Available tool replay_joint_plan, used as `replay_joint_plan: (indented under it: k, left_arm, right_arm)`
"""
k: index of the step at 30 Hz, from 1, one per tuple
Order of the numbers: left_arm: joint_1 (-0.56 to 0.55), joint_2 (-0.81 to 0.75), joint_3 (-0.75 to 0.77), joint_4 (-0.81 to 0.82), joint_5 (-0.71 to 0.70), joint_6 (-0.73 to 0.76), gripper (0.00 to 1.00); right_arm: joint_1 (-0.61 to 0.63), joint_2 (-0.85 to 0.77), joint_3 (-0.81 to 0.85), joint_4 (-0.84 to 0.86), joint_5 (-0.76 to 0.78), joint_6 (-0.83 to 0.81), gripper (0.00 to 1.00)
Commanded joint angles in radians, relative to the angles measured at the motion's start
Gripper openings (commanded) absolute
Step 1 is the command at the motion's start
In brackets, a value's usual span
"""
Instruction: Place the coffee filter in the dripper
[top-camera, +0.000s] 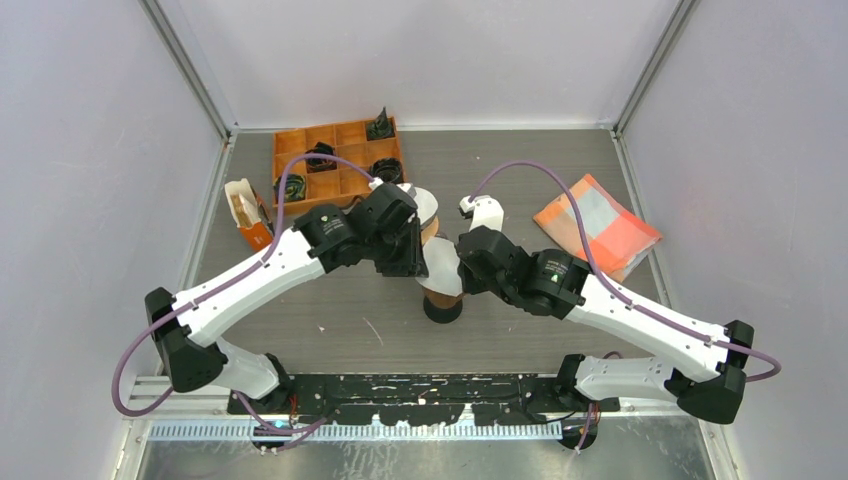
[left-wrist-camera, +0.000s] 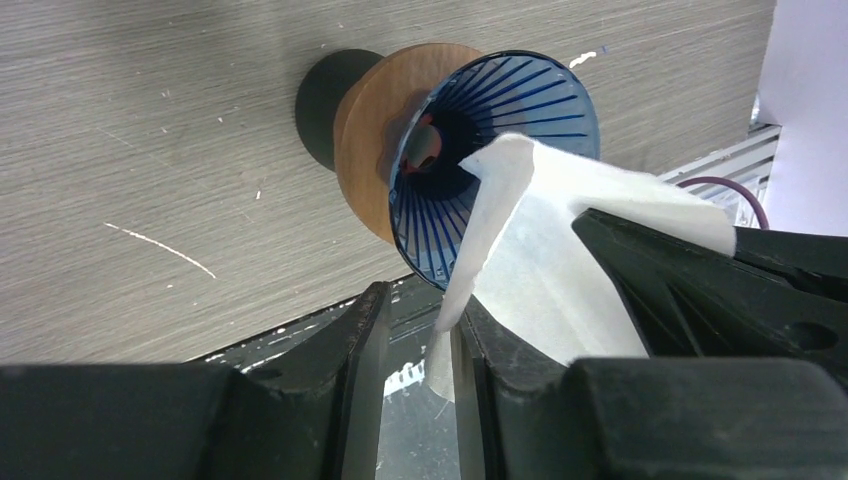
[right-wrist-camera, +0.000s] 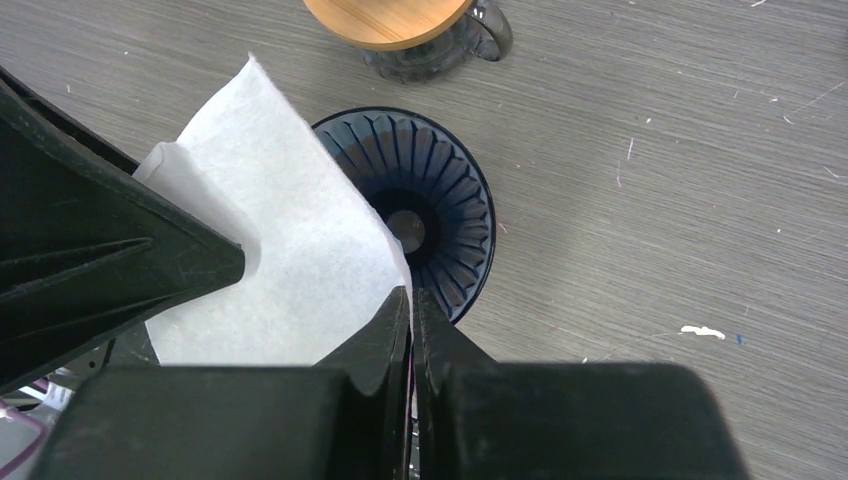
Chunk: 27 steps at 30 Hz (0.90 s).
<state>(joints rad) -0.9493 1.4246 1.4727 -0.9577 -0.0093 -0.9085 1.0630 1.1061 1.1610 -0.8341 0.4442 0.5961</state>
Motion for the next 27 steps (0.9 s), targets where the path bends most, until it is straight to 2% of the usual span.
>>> replay_joint_plan:
  k: [1,5,10,27]
  left_arm:
    - [-0.004,-0.006,0.054,-0.034,-0.048,0.030,0.32]
    - [-0.004,0.007,0.067,-0.044,-0.063,0.043,0.36]
    - [-0.004,0.023,0.077,-0.061,-0.073,0.053,0.40]
    - [-0.004,0.052,0.069,-0.034,-0.074,0.072,0.42]
  right_arm:
    - [-0.003,-0.015,0.006,0.025,0.043,-0.009,0.12]
    - [-0.003,-0.020,0.012,0.033,0.047,-0.022,0.19]
    - [-0.003,-0.021,0.020,0.033,0.057,-0.033,0.22]
    - [-0.003,-0.010,0.017,0.077,0.074,-0.046,0.34]
